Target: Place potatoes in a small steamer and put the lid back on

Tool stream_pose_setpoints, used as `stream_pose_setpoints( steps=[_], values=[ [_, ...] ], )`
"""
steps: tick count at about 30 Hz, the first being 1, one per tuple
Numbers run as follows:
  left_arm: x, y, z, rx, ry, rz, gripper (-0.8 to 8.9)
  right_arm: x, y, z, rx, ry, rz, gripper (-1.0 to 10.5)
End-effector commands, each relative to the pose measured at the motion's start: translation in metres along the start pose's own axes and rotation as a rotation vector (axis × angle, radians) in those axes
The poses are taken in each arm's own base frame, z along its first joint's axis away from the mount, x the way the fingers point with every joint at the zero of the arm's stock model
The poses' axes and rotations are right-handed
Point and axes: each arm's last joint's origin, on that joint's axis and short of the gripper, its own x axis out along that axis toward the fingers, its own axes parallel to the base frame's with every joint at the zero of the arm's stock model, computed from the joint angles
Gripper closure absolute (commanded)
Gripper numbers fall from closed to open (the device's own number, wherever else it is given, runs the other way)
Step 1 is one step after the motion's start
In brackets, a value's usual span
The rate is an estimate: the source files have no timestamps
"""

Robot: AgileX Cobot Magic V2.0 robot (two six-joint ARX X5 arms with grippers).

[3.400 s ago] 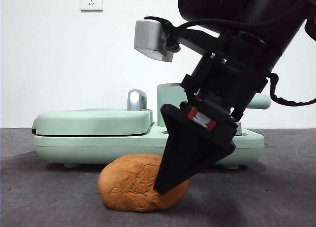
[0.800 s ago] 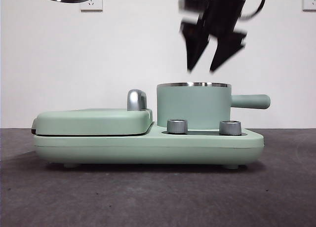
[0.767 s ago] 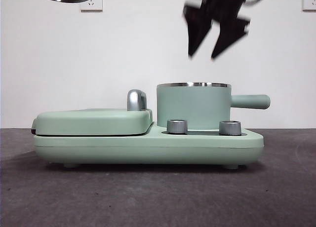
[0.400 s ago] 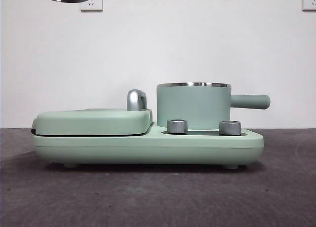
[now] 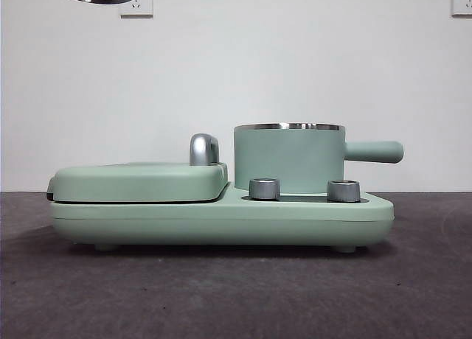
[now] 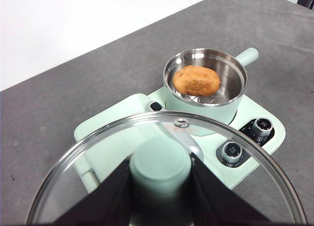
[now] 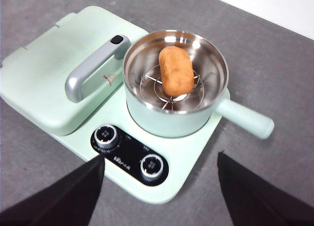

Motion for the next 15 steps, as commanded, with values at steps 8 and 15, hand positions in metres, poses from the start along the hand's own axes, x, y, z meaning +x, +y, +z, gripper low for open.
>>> stream_pose_setpoints(
  steps=[8,15],
  values=[
    [0.021,0.002,0.015,0.023,-0.094,-0.081,8.02,-0.037,0.003,-0.036,0.081,-0.119,0.001,5.8],
    [0.064,-0.001,0.029,0.063,-0.179,-0.115,8.02,-0.050,0.002,-0.041,0.097,-0.161,-0.042,5.8]
  ],
)
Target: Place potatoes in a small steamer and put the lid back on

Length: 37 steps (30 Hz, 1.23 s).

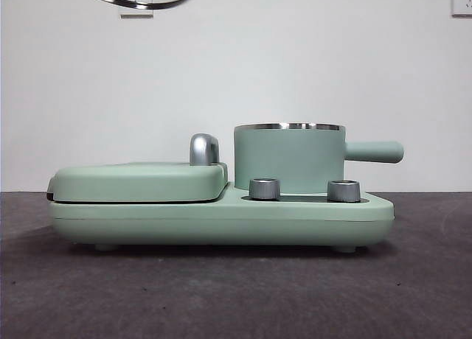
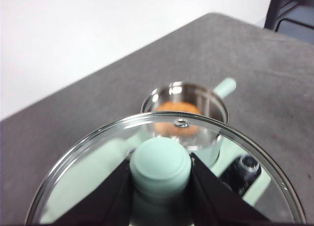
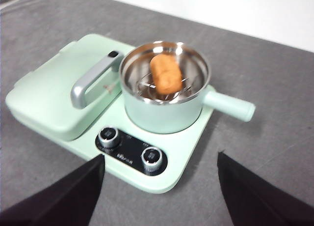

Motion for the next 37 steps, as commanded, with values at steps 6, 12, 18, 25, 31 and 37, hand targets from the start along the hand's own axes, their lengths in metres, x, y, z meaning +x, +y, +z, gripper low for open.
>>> stream_pose_setpoints(
  steps=[6,12,18,25,31,37],
  values=[
    [0.054,-0.004,0.015,0.044,-0.164,-0.047,8.01,-0.003,0.000,0.002,0.014,-0.019,-0.015,5.8],
    [0.089,-0.010,0.014,0.019,-0.210,-0.085,8.02,-0.002,0.000,0.002,0.012,-0.019,-0.015,5.8],
    [0.119,-0.013,0.008,-0.012,-0.228,-0.106,8.02,-0.002,0.000,0.002,0.007,-0.018,-0.021,5.8],
    [0.149,-0.011,-0.007,-0.039,-0.203,-0.114,8.02,-0.002,0.000,0.002,0.004,-0.017,-0.021,5.8],
    [0.167,-0.010,-0.017,-0.031,-0.205,-0.113,8.02,-0.002,0.000,0.001,-0.006,-0.008,-0.022,5.8],
    [0.188,-0.009,-0.026,-0.028,-0.219,-0.114,8.02,-0.002,0.000,0.000,-0.012,0.009,-0.024,5.8]
  ],
)
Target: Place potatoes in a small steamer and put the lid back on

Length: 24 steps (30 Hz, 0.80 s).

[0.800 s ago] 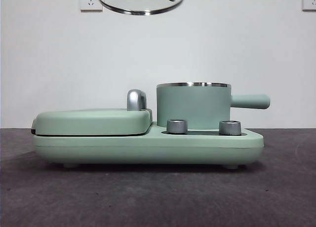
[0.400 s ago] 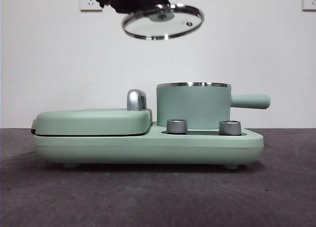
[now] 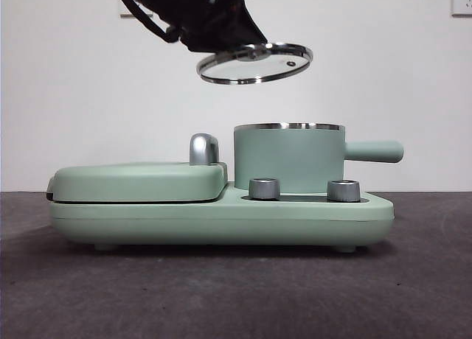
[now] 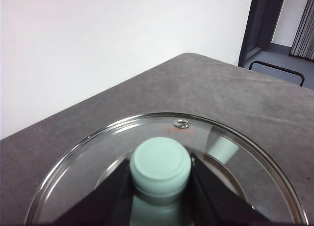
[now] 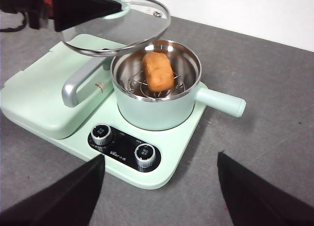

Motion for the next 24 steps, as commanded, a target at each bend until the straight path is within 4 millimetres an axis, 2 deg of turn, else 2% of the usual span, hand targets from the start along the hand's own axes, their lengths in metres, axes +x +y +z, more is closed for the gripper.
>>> stream_pose_setpoints(
  steps=[1,6,16,24],
  values=[
    [0.014,-0.001,0.003,0.012,-0.037,-0.012,8.02,0.000,0.001,0.002,-0.009,0.000,0.000,5.8],
    [0.030,-0.001,-0.006,0.021,-0.021,-0.022,8.02,0.000,0.000,0.001,-0.013,0.007,0.000,5.8],
    [0.060,-0.002,-0.010,0.090,-0.009,-0.042,8.02,0.000,0.000,0.001,-0.015,0.011,-0.001,5.8],
    [0.072,-0.003,-0.021,0.105,0.015,-0.051,8.02,0.000,0.000,-0.002,-0.030,0.035,-0.028,5.8]
  ],
)
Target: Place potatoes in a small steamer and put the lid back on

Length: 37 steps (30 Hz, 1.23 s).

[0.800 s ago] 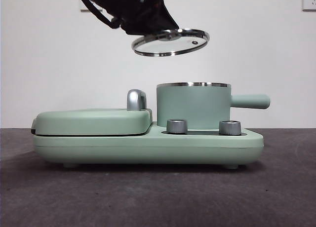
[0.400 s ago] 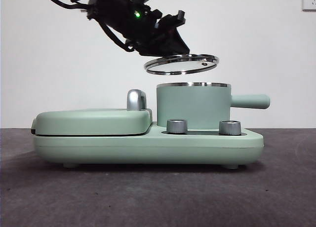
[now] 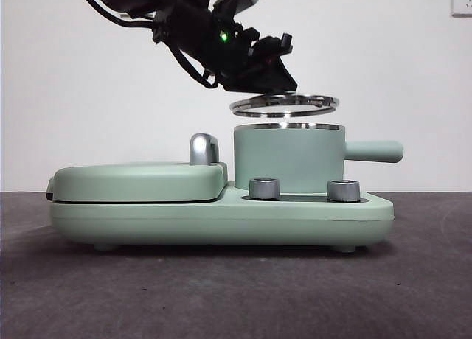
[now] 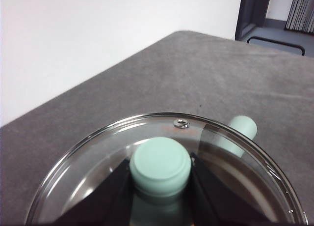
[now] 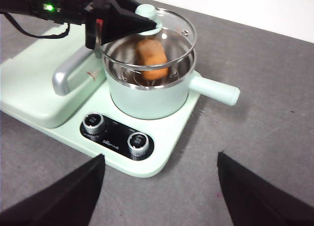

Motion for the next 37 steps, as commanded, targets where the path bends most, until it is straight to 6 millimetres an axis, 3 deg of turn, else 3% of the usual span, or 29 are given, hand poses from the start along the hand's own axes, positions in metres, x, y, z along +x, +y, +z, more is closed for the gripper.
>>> stream_pose_setpoints(
  steps=[1,29,37],
  values=[
    [0.008,-0.001,0.006,0.032,-0.041,-0.005,8.02,0.000,0.001,0.002,-0.022,-0.004,0.000,5.8],
    [0.019,-0.011,-0.014,0.062,0.062,-0.043,7.98,0.000,0.000,0.002,-0.025,-0.003,-0.018,5.8],
    [0.019,-0.011,-0.013,0.057,0.064,-0.043,5.69,0.000,0.000,0.002,-0.025,-0.003,-0.018,5.8]
  ],
)
